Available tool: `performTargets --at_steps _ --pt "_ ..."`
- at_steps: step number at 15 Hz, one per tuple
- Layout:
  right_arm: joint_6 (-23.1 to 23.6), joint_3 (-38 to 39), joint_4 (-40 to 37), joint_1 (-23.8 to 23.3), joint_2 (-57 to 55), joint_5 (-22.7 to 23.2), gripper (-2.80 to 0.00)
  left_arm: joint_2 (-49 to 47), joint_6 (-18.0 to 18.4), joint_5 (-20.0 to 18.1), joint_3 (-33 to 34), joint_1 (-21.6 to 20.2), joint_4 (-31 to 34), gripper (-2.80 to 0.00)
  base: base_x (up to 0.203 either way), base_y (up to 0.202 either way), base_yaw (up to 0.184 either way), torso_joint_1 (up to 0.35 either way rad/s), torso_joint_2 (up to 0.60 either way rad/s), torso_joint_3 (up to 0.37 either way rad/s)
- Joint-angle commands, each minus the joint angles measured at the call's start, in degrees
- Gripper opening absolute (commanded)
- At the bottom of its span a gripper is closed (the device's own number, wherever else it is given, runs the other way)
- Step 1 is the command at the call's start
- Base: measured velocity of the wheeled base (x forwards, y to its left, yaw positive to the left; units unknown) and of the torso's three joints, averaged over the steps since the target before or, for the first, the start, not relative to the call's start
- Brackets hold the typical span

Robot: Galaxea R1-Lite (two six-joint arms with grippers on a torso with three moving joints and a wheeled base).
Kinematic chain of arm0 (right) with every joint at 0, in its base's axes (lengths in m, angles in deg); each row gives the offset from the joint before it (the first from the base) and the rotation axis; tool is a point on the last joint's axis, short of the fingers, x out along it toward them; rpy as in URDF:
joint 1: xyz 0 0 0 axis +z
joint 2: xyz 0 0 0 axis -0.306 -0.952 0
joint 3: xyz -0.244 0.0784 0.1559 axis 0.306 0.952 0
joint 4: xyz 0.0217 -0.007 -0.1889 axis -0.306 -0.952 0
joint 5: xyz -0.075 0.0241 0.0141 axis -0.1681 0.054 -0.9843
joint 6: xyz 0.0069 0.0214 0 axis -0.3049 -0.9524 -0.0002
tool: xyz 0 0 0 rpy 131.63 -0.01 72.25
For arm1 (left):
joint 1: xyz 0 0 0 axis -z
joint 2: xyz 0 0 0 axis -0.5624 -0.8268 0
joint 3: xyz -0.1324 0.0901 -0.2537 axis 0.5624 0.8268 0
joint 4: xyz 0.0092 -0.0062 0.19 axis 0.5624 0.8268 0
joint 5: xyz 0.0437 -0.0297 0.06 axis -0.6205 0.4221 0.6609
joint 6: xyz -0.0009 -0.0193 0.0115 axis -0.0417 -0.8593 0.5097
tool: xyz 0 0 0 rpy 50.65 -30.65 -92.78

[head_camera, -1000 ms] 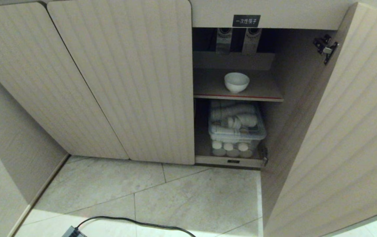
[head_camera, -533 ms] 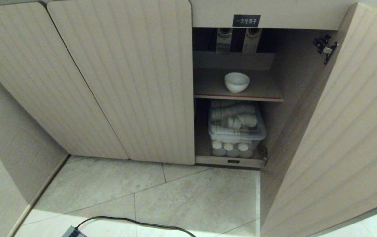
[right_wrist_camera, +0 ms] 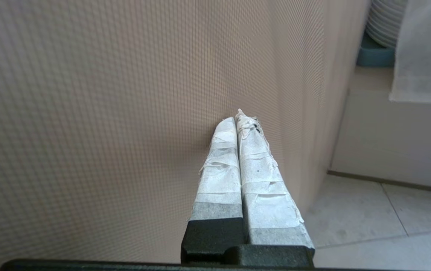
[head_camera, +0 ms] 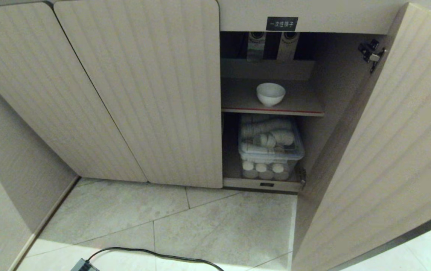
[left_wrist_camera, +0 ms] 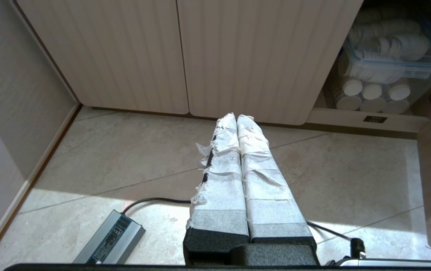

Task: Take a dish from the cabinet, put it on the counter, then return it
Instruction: Close the cabinet door

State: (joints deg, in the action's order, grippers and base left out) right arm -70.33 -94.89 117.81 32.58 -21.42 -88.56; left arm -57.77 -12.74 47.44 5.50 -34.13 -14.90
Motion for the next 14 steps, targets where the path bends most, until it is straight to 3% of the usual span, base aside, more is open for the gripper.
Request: performTargets --at_steps 1,9,14 --pt "-0.07 -2.07 0.23 1.30 -1.60 0.03 -2.80 0.02 -0.03 0.04 0.05 -0.01 -0.02 -2.80 0.000 0.000 0.000 0.000 0.00 0.000" --pt "0.48 -4.65 0.23 6.92 -3.17 0.03 -2.80 0.02 0.01 0.04 -0.04 -0.01 -0.02 -2.80 0.000 0.000 0.000 0.000 0.00 0.000" --pt "0.54 -8.06 0.30 7.47 -7.29 0.03 -2.80 0.02 -0.03 0.04 0.02 -0.01 -0.02 -2.80 0.000 0.000 0.000 0.000 0.00 0.000"
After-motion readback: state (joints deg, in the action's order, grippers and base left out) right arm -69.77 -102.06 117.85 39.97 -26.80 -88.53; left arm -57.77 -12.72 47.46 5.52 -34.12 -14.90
